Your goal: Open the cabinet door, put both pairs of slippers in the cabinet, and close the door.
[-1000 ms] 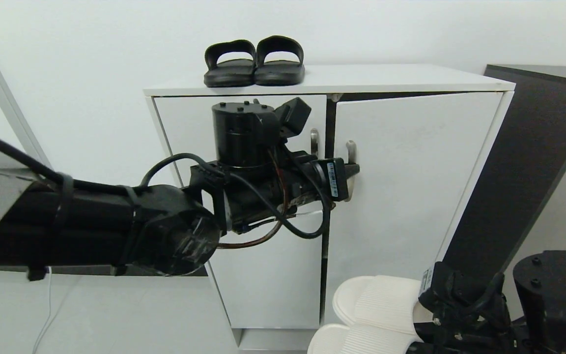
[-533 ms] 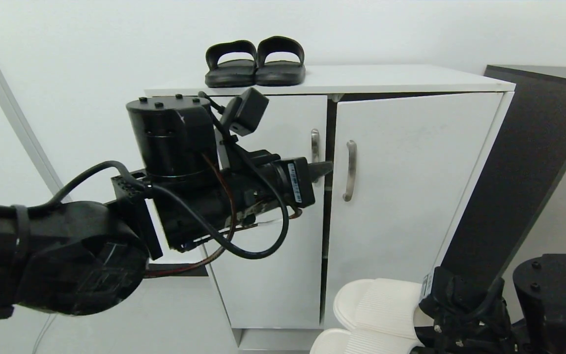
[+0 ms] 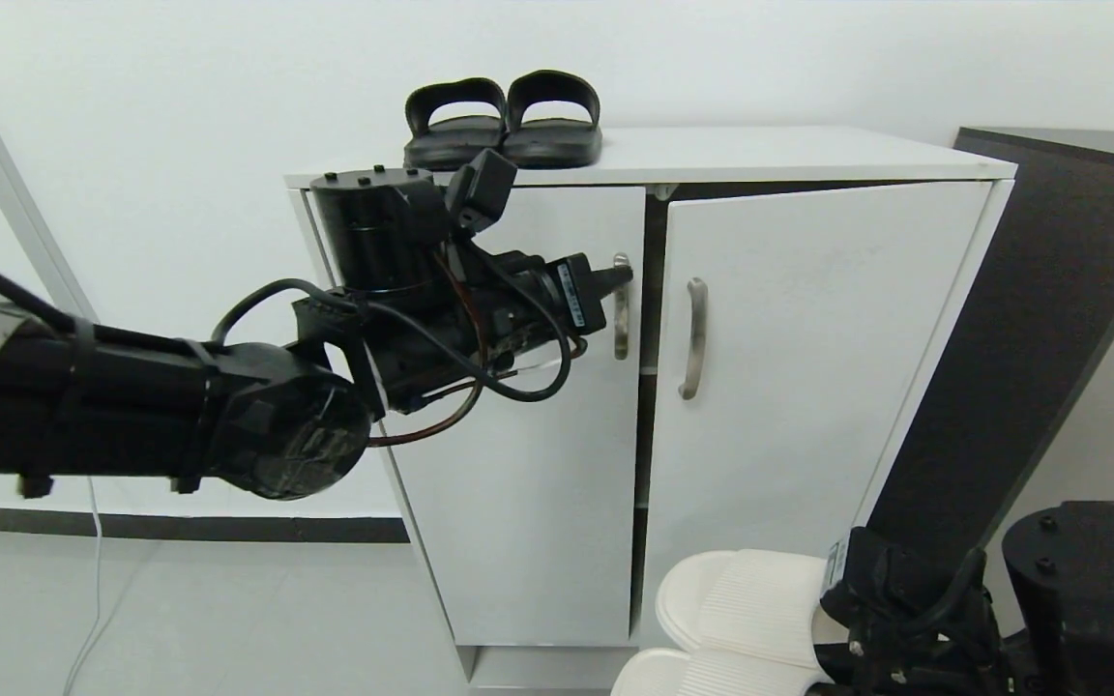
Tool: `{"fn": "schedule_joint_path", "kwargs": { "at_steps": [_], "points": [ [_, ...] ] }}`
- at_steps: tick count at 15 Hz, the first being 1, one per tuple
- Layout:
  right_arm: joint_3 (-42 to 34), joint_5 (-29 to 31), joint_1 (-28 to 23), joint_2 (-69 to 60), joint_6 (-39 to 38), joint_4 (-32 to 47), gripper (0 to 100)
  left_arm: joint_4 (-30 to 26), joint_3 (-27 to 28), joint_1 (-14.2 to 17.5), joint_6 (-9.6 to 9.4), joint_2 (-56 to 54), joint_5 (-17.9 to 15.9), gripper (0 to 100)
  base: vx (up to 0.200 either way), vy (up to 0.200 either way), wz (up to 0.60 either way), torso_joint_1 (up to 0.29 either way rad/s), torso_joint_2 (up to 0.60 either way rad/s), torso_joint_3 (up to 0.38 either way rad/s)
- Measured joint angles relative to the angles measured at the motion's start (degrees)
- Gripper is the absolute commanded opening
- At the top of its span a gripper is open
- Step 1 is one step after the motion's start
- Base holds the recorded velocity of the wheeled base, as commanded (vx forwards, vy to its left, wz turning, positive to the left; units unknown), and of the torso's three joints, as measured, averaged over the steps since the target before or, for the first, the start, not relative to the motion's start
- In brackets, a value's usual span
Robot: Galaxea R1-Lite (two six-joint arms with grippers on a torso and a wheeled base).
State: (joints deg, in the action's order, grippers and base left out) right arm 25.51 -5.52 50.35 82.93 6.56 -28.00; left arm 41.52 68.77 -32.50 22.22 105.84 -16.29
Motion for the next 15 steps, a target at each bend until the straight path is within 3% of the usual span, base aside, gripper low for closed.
{"fn": "schedule_joint_path", "kwargs": {
  "at_steps": [3, 6, 9, 12, 15],
  "points": [
    [0.1, 0.0, 0.0, 0.1, 0.0, 0.0, 0, 0.0, 5.2, -0.3, 0.07, 3.6, -0.2, 0, 0.0, 0.0, 0.0, 0.0, 0.0, 0.0],
    [0.1, 0.1, 0.0, 0.4, 0.0, 0.0, 0, 0.0, 6.4, -1.7, 0.09, 5.6, -0.4, 0, 0.0, 0.0, 0.0, 0.0, 0.0, 0.0],
    [0.1, 0.1, 0.0, 0.8, 0.0, 0.0, 0, 0.1, 6.4, -3.0, 0.09, 6.5, -0.3, 0, -0.2, 0.0, 0.0, 0.009, 0.01, 0.002],
    [-0.1, 0.1, 0.3, 1.0, 0.6, 0.0, 0, 1.6, 2.5, -3.7, -0.15, 5.5, -0.3, 0, -0.2, 0.0, 0.0, 0.001, 0.0, 0.006],
    [-0.2, 0.0, 0.4, 1.3, 1.2, 0.0, 0, 8.3, -2.9, -7.3, -0.37, 3.1, -0.4, 0, -0.2, 0.0, 0.0, 0.002, 0.0, 0.002]
  ]
}}
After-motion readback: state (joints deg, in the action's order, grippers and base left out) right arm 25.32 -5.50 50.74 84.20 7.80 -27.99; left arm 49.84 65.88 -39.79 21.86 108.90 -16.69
